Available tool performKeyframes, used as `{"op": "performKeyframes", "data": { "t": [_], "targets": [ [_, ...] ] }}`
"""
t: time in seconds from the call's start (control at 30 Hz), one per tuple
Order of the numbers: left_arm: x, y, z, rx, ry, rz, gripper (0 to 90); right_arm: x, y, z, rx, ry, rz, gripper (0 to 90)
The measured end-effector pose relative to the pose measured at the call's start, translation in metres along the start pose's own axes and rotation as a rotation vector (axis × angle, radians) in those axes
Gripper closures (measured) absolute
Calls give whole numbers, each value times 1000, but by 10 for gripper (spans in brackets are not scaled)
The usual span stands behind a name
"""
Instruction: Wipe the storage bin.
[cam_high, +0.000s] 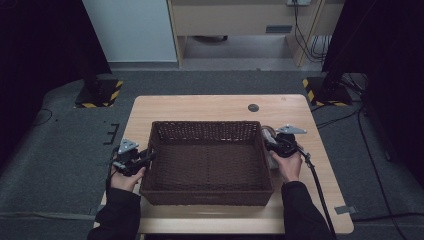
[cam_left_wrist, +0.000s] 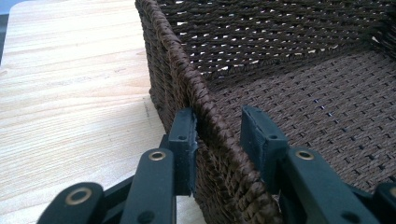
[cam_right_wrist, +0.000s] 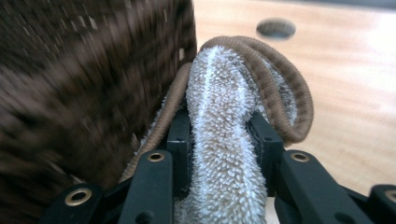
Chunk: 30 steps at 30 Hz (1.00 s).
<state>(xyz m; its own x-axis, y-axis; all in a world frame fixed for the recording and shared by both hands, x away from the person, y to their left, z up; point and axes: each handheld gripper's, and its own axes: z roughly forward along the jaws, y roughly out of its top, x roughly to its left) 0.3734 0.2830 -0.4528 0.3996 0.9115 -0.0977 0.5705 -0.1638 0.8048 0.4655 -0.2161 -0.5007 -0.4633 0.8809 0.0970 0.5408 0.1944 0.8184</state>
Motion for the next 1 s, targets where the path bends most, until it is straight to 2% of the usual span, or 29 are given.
{"op": "performKeyframes", "data": {
  "t": [0.1,0.23,0.37,0.47,0.57,0.63,0.73,0.93,1.0],
  "targets": [
    [0,0,0,-2,2,4,641,0,-4,5,33,-6,4,675],
    [0,0,0,-4,7,11,633,-2,1,-2,15,-21,11,678],
    [0,0,0,-4,4,11,633,-6,14,-22,-93,-48,20,683],
    [0,0,0,-3,5,13,634,-6,26,-38,-178,-45,27,684],
    [0,0,0,-3,6,14,635,-3,37,-50,-239,-36,23,684],
    [0,0,0,-2,7,17,636,-1,41,-53,-260,-26,14,684],
    [-1,0,0,-2,9,20,636,3,40,-48,-243,-15,-11,685],
    [-1,0,0,-2,12,24,635,3,27,-31,-154,2,-15,687],
    [-1,0,0,1,13,25,635,5,22,-25,-123,-10,-31,686]
  ]
}}
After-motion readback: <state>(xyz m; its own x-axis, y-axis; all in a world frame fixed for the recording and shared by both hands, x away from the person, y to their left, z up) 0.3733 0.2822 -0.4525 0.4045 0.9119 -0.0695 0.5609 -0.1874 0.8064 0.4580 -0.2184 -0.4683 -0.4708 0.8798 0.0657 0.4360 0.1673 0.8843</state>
